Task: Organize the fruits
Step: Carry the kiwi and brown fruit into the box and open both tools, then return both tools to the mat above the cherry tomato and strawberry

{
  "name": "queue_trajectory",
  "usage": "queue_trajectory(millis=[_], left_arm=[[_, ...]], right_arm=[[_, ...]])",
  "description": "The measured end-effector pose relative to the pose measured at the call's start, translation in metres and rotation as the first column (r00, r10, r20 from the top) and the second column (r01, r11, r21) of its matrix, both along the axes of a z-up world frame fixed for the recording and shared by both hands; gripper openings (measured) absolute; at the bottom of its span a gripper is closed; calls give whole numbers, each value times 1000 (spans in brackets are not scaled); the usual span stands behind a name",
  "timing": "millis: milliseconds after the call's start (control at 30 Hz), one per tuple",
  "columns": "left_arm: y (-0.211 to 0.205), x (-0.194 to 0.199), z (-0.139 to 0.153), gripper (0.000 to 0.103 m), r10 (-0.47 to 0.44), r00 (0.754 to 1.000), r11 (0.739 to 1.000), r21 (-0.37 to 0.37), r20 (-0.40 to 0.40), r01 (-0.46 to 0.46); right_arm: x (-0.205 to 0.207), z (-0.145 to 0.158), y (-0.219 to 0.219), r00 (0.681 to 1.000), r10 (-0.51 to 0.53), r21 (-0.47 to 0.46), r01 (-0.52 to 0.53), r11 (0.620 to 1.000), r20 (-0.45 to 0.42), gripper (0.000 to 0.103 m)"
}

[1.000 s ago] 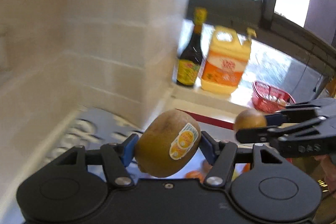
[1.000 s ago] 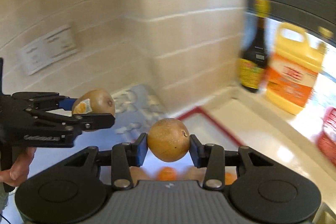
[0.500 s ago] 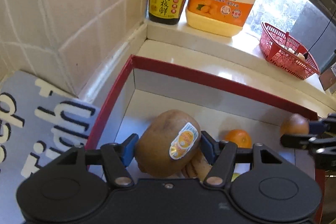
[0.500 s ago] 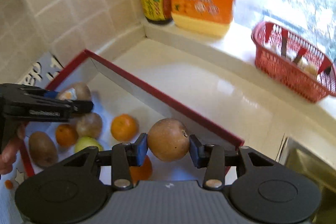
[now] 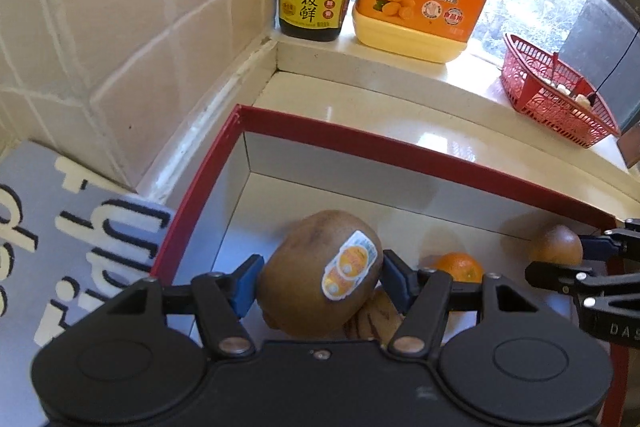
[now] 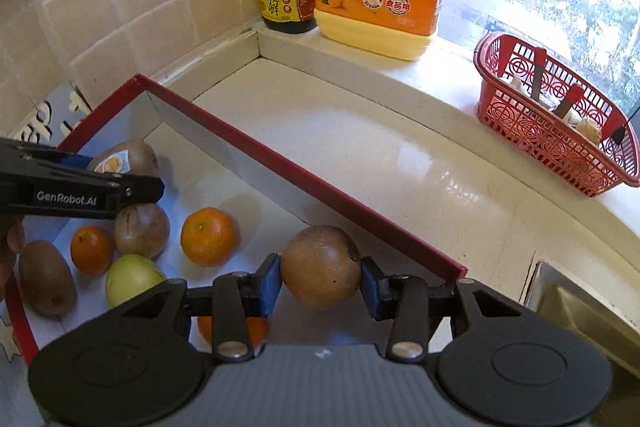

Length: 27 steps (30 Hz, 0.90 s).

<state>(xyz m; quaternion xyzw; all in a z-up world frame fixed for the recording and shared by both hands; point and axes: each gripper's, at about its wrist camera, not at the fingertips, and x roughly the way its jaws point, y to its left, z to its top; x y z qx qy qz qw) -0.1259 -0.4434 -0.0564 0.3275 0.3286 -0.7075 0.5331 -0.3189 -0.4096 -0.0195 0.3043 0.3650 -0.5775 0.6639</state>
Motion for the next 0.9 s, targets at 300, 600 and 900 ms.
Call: queue_trajectory(millis=[300,600,900], left_arm=[[21,22,27,78,72,995,996,-47,-69,-75],[99,91,118,78,164,981,957,-223,-107,-184],[207,165,132,79,349,934,896,-267,-71,-355]], right_arm=[[3,8,4,1000,13,-12,-13,1000,15,46],[28,59,30,988,129,-141,-116,983,86,46],[93,98,85,889,403,-200,-363,910,217,46]])
